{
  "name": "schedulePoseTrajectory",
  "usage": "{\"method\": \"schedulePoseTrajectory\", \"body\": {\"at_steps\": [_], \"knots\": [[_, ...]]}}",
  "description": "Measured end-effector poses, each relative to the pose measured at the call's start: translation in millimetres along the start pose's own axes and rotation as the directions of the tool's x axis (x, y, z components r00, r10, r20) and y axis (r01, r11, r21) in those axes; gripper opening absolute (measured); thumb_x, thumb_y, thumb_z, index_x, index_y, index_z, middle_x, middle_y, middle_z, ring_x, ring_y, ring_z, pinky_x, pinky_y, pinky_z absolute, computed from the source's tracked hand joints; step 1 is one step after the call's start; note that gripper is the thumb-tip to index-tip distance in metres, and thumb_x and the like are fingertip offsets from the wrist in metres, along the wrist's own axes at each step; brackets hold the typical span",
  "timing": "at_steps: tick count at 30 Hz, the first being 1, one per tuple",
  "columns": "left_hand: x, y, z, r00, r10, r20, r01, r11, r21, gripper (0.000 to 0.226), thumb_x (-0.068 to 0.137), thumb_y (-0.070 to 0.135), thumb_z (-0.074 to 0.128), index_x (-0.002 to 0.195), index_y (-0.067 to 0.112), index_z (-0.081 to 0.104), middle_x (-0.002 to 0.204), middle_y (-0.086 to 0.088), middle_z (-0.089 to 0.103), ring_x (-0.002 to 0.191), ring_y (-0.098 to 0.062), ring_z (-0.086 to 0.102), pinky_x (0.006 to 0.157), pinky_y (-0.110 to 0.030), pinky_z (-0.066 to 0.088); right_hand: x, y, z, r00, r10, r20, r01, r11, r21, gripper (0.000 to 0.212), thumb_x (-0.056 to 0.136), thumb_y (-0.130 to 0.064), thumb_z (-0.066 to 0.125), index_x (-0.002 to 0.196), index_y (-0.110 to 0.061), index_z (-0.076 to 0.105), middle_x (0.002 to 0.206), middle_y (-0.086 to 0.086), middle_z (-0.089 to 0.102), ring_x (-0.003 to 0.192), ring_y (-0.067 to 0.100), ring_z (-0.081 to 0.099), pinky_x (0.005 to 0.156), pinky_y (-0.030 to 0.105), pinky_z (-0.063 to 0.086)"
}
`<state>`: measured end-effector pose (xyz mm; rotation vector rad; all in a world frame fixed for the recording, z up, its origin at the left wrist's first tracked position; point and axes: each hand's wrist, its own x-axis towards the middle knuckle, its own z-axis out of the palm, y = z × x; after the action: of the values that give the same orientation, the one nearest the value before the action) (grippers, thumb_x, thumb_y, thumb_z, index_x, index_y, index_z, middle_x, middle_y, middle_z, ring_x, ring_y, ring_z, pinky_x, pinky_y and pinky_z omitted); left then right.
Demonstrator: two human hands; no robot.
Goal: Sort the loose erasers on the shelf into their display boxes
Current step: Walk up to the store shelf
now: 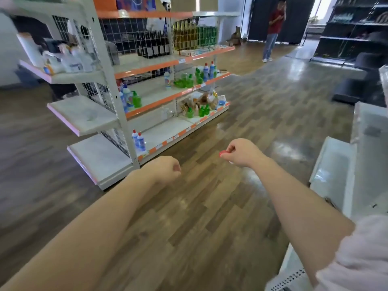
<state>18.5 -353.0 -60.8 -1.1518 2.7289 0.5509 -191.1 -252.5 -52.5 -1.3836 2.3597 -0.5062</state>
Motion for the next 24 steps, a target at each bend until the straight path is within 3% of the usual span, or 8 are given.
{"method": "schedulePoseTrajectory", "body": {"at_steps": [4,8,13,18,24], "knots": [[31,-22,-17,1.000,0.010,-0.012,-0.010,1.000,-0.002,0.022,0.095,0.024,0.048,0.112,0.018,0.061,0.110,0.003,0.060,0.098,-0.012,0.056,0.090,-0.026,0.047,45,-11,2,1.000,-0.005,0.012,0.005,1.000,-0.009,0.027,0.088,-0.034,0.060,0.073,-0.011,0.057,0.076,0.006,0.063,0.074,0.020,0.057,0.061,0.027,0.039],[82,-44,-35,1.000,0.012,-0.015,-0.012,1.000,-0.013,0.022,0.095,0.023,0.048,0.112,0.018,0.061,0.114,0.000,0.061,0.096,-0.010,0.053,0.087,-0.022,0.043,107,-17,-2,1.000,-0.010,0.011,0.010,1.000,-0.012,0.024,0.087,-0.032,0.061,0.075,-0.011,0.056,0.077,0.005,0.062,0.068,0.014,0.053,0.054,0.023,0.036],[166,-59,-67,0.999,0.003,-0.036,-0.003,1.000,-0.010,0.024,0.096,0.023,0.047,0.114,0.016,0.061,0.115,-0.002,0.060,0.093,-0.009,0.051,0.083,-0.019,0.040,200,-18,-20,1.000,-0.021,-0.012,0.021,1.000,0.003,0.024,0.086,-0.033,0.062,0.077,-0.013,0.053,0.075,0.002,0.062,0.074,0.017,0.056,0.065,0.028,0.041],[264,-67,-113,0.999,-0.031,-0.042,0.031,1.000,-0.001,0.024,0.095,0.025,0.048,0.114,0.017,0.061,0.118,-0.002,0.059,0.102,-0.014,0.054,0.087,-0.024,0.041,301,-16,-50,0.999,-0.039,-0.007,0.039,0.999,-0.026,0.028,0.087,-0.033,0.060,0.069,-0.013,0.054,0.066,-0.002,0.058,0.066,0.012,0.053,0.055,0.022,0.038],[367,-67,-152,0.996,-0.022,-0.091,0.022,1.000,0.001,0.025,0.095,0.026,0.047,0.116,0.018,0.059,0.119,-0.001,0.059,0.094,-0.011,0.052,0.082,-0.022,0.041,404,-10,-85,0.998,-0.060,-0.027,0.059,0.998,-0.032,0.028,0.088,-0.032,0.059,0.073,-0.009,0.055,0.085,0.019,0.067,0.072,0.019,0.053,0.055,0.023,0.038]]}}
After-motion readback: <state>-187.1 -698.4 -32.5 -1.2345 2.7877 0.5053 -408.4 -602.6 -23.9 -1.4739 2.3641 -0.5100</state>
